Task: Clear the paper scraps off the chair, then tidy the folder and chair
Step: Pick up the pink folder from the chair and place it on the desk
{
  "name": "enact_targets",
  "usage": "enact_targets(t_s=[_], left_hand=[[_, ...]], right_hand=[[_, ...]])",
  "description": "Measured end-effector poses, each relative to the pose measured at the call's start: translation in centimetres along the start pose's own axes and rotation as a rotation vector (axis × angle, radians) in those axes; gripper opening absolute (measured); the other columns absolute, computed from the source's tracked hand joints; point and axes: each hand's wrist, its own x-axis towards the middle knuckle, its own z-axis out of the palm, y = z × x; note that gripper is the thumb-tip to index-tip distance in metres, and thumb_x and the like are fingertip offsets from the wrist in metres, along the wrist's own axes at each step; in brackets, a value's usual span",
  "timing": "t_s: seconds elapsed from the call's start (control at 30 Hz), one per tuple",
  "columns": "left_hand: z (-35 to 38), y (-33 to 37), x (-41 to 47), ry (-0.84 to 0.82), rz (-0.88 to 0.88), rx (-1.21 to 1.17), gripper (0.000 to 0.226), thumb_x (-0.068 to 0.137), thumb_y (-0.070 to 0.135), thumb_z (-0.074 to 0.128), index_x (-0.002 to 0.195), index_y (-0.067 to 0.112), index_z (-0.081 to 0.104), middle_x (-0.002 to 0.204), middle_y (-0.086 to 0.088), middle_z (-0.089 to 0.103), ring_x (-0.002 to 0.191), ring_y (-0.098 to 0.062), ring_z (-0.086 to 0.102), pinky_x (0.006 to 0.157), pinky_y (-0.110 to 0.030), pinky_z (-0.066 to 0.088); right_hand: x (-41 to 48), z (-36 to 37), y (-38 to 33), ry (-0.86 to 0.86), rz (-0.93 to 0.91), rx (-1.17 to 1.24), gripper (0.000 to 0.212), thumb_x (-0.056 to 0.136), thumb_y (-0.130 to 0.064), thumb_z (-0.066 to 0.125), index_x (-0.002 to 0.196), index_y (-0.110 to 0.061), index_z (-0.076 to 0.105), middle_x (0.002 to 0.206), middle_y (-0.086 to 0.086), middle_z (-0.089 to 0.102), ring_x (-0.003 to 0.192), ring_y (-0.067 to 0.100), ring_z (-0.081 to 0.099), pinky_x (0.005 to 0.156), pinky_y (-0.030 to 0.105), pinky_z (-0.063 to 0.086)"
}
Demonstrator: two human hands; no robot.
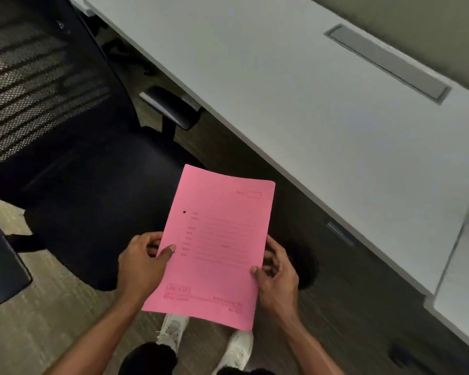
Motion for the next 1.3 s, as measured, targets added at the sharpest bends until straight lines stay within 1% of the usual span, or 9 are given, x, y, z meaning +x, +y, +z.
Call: enact_targets(t_s=[0.27,0.5,0.6,0.67,0.8,0.87,1.0,1.13,1.3], left_hand=[[-1.9,6.7,-2.7,-0.042,0.066,-0.015,0.034,0.091,0.031,0.083,0.124,0.027,0.073,0.11,0.016,0.064,0.092,-0.001,0.067,0.072,-0.027,0.055],[-3.5,13.5,-4.6,-0.061,0.079,-0.095,0.03,0.093,0.027,0.082,0.122,0.025,0.074,0.112,0.005,0.072,0.092,-0.004,0.069,0.069,-0.023,0.053],[-3.7,15.9,-5.2,-0.057,0.098,-0.075,0.031,0.094,0.027,0.082,0.123,0.022,0.074,0.111,0.004,0.073,0.091,-0.005,0.069,0.072,-0.028,0.056],[-3.9,17.1,-5.5,-0.061,0.099,-0.098,0.032,0.094,0.028,0.081,0.125,0.022,0.074,0.111,0.003,0.074,0.093,-0.007,0.071,0.076,-0.032,0.06],[-4.1,18.8,-6.2,-0.073,0.11,-0.147,0.032,0.095,0.028,0.08,0.126,0.022,0.073,0.111,0.004,0.075,0.097,-0.013,0.074,0.079,-0.036,0.064],[-4.0,19.4,-6.3,-0.079,0.112,-0.149,0.031,0.095,0.029,0.079,0.126,0.022,0.073,0.108,0.006,0.075,0.095,-0.012,0.074,0.076,-0.032,0.062],[-3.8,20.3,-5.7,-0.104,0.116,-0.142,0.031,0.096,0.031,0.079,0.125,0.023,0.074,0.107,0.007,0.076,0.095,-0.013,0.076,0.08,-0.041,0.067],[-3.9,21.1,-4.0,-0.125,0.113,-0.127,0.029,0.095,0.032,0.08,0.123,0.025,0.074,0.107,0.009,0.076,0.094,-0.012,0.076,0.081,-0.042,0.068],[-4.0,22.3,0.3,-0.155,0.124,-0.117,0.032,0.095,0.032,0.079,0.125,0.024,0.073,0.107,0.008,0.075,0.094,-0.012,0.076,0.078,-0.037,0.067]], right_hand=[[-2.1,-5.8,-4.5,0.005,-0.003,0.054,0.075,0.094,0.003,0.071,0.149,-0.043,0.048,0.115,-0.007,0.071,0.099,-0.004,0.071,0.064,0.015,0.061],[-3.3,-10.7,-9.4,0.033,-0.09,-0.012,0.075,0.094,-0.004,0.073,0.156,-0.036,0.045,0.113,-0.011,0.07,0.101,0.006,0.071,0.082,0.028,0.066],[-3.1,-12.8,-10.8,0.027,-0.123,-0.059,0.074,0.094,-0.008,0.074,0.158,-0.03,0.042,0.118,-0.008,0.069,0.102,0.013,0.071,0.088,0.036,0.065],[-3.2,-13.9,-11.5,0.035,-0.138,-0.069,0.074,0.094,-0.011,0.075,0.158,-0.03,0.042,0.12,-0.009,0.069,0.103,0.011,0.07,0.088,0.033,0.064],[-3.1,-15.7,-12.5,0.023,-0.178,-0.059,0.074,0.094,-0.013,0.075,0.157,-0.035,0.043,0.118,-0.015,0.068,0.102,-0.001,0.068,0.076,0.014,0.06],[-3.1,-16.4,-12.7,0.027,-0.184,-0.066,0.075,0.093,-0.013,0.075,0.155,-0.039,0.043,0.118,-0.018,0.068,0.102,0.0,0.068,0.079,0.017,0.062],[-2.6,-16.8,-12.8,0.056,-0.234,-0.058,0.076,0.094,-0.013,0.074,0.146,-0.055,0.04,0.114,-0.021,0.07,0.102,0.005,0.07,0.083,0.021,0.059],[-1.2,-16.1,-13.3,0.07,-0.211,-0.039,0.075,0.093,-0.011,0.074,0.151,-0.047,0.043,0.116,-0.018,0.071,0.101,0.008,0.071,0.085,0.028,0.061],[2.1,-14.6,-15.3,0.089,-0.213,-0.039,0.074,0.094,-0.011,0.075,0.154,-0.041,0.045,0.11,-0.023,0.069,0.099,-0.002,0.069,0.071,0.009,0.056]])
